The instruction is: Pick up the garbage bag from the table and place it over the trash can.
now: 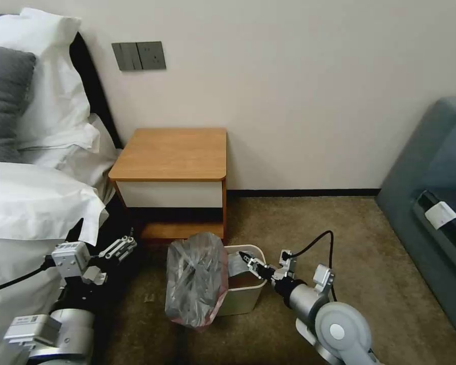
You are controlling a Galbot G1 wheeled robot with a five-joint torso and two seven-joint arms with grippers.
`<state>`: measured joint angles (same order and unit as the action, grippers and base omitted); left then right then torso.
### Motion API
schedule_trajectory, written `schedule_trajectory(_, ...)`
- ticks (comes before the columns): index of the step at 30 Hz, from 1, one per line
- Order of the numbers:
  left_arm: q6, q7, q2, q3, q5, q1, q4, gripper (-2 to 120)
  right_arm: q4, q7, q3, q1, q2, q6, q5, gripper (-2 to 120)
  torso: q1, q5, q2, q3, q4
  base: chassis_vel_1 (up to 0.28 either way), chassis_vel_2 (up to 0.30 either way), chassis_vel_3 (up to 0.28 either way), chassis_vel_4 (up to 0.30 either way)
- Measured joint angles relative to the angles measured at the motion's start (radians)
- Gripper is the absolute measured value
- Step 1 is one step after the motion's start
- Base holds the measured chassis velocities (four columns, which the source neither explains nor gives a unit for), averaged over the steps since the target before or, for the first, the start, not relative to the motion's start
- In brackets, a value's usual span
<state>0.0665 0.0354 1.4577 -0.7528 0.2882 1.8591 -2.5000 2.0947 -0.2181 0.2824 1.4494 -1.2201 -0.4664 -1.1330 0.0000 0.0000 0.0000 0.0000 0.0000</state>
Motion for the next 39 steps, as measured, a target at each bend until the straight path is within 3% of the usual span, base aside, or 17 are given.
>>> schedule_trajectory(4, 0.002, 0.0, -0.002, -0.003, 0.0, 0.0, 0.0, 100, 0.017, -0.003, 0.008, 0.005, 0.006, 0.001, -0.005, 80, 0.0, 0.0, 0.0, 0.0, 0.0, 0.0, 0.0, 0.0, 0.0)
schedule_trajectory(5, 0.002, 0.001, -0.003, -0.005, 0.001, 0.0, 0.0, 100, 0.029, -0.007, 0.012, 0.007, 0.008, 0.002, -0.007, 88, 0.0, 0.0, 0.0, 0.0, 0.0, 0.0, 0.0, 0.0, 0.0)
schedule_trajectory(7, 0.003, 0.001, -0.003, -0.005, 0.001, 0.0, 0.0, 100, 0.031, -0.008, 0.012, 0.007, 0.008, 0.002, -0.007, 88, 0.0, 0.0, 0.0, 0.0, 0.0, 0.0, 0.0, 0.0, 0.0)
schedule_trajectory(9, 0.007, 0.004, -0.008, -0.008, 0.004, 0.001, 0.0, 100, 0.066, -0.025, 0.021, 0.01, 0.014, 0.004, -0.014, 99, 0.0, 0.0, 0.0, 0.0, 0.0, 0.0, 0.0, 0.0, 0.0)
schedule_trajectory(22, 0.031, 0.015, -0.037, -0.001, 0.011, -0.015, 0.0, 100, 0.256, -0.097, 0.055, 0.045, 0.022, 0.007, -0.024, 100, 0.0, 0.0, 0.0, 0.0, 0.0, 0.0, 0.0, 0.0, 0.0)
schedule_trajectory(33, 0.065, 0.026, -0.038, 0.013, 0.019, -0.035, 0.0, 100, 0.333, -0.124, 0.079, 0.06, 0.016, 0.019, -0.01, 100, 0.0, 0.0, 0.0, 0.0, 0.0, 0.0, 0.0, 0.0, 0.0)
schedule_trajectory(39, 0.099, 0.031, -0.06, 0.09, 0.0, -0.043, 0.023, 100, 0.361, -0.154, 0.085, 0.04, 0.017, 0.03, -0.003, 100, 0.0, 0.0, 0.0, 0.0, 0.0001, 0.0, 0.0, 0.0, 0.0)
